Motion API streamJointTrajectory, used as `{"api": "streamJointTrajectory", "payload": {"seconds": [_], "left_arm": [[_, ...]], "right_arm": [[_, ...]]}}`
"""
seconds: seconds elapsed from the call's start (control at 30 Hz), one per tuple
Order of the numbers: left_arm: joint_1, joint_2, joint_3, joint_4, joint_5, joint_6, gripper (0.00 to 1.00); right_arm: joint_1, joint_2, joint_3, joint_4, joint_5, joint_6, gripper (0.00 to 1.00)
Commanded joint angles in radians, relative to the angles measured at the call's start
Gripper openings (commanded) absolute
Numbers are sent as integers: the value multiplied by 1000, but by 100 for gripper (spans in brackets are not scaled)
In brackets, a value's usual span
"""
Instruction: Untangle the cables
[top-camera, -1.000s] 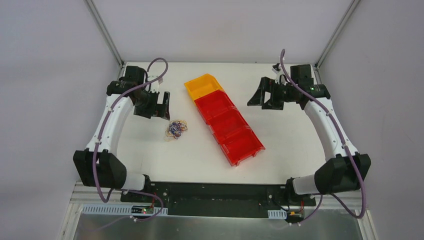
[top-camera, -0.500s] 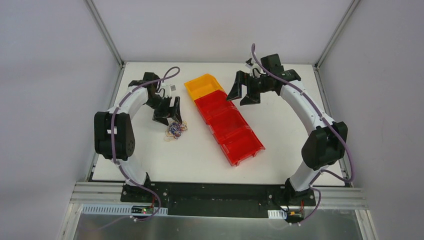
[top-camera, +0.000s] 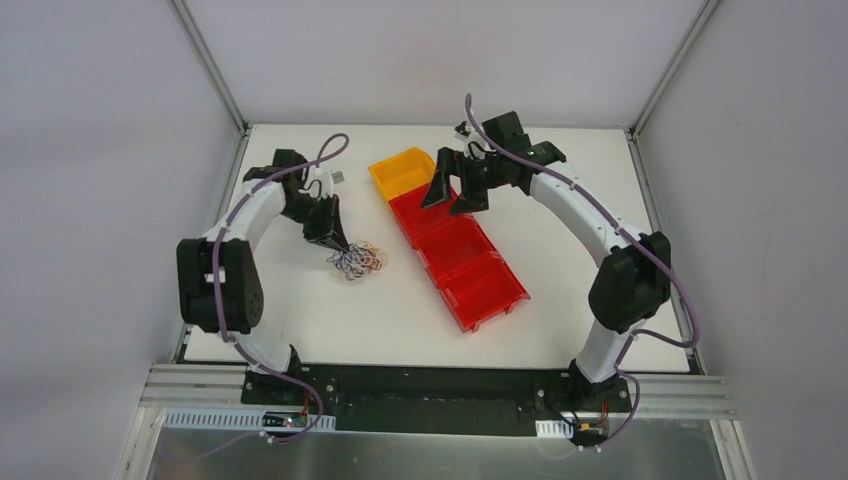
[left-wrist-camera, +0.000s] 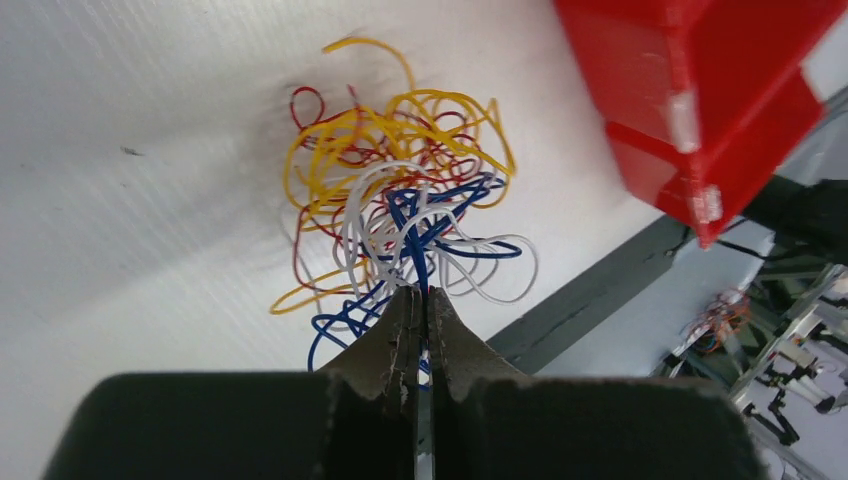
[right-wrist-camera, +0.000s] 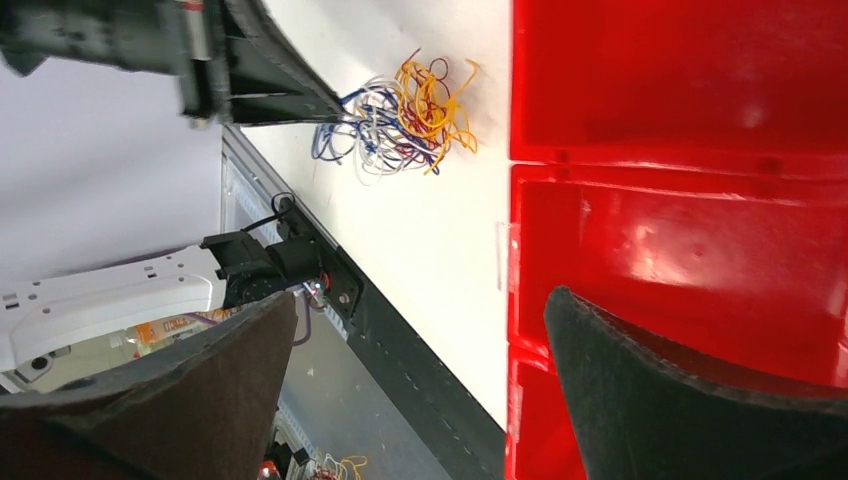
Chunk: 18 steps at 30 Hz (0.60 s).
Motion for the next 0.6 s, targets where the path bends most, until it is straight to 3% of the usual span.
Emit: {"api": "streamJointTrajectory", "payload": {"seconds": [0.0,0.13,0.27,0.37,0.57], "left_arm": [[89,-224,3,-61,224,13,0],[167,-307,3,-62,377,-29,0],[170,-347,18,-64,468,-80,0],[170,-366,26,-60,503,-127,0],[172,-417,25,-33,547,-175,0]], "right_arm": [[67,53,81,106,-24,83,99],[140,106,139,144,-51,112,99],[191,121,111,333,-61,183,99],[218,142,111,422,-76,237,99],[278,181,83,445,-63,235,99]]}}
